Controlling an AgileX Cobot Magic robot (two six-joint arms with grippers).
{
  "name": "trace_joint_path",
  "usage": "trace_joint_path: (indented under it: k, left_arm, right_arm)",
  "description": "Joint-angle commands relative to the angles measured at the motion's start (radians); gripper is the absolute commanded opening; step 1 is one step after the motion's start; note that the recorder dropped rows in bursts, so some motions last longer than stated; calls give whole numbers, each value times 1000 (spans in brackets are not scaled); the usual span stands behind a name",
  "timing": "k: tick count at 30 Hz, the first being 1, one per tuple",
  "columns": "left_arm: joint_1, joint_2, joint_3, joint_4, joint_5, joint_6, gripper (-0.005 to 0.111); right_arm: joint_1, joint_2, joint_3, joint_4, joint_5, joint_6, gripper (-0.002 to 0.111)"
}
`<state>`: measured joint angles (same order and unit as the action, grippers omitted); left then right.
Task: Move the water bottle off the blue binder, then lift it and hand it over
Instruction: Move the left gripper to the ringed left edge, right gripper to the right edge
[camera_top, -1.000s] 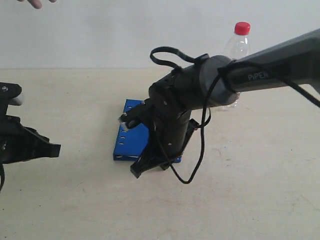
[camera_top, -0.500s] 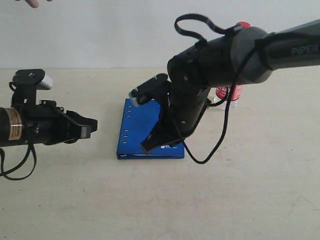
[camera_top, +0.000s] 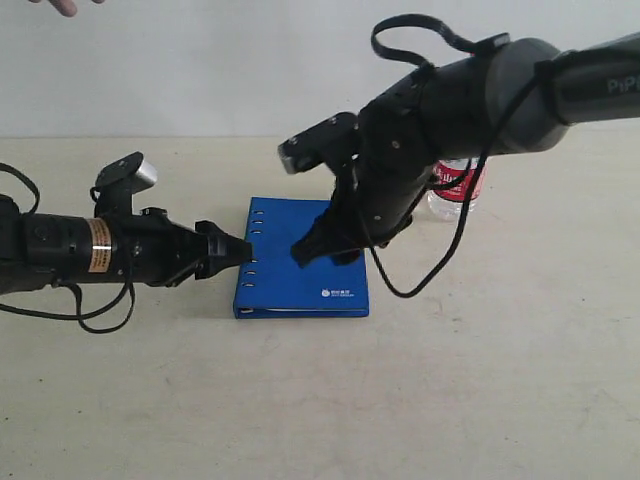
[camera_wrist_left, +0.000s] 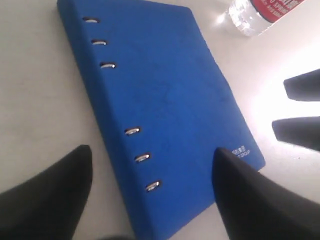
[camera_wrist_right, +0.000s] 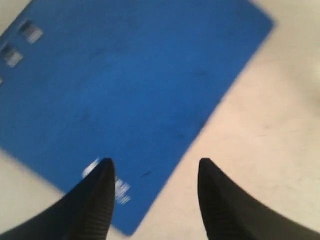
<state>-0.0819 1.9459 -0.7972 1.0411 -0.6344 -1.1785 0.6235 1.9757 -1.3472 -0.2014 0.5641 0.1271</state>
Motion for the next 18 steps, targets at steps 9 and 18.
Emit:
trace_joint_path:
  k: [9,18]
  left_arm:
    - [2,25,-100,56,4,-41,63]
    - [2,25,-100,155,67,-41,63]
  right_arm:
    - [-316,-7,-2,1078,233,-884,30]
    - [-326,62,-2,1134,160,-910,44]
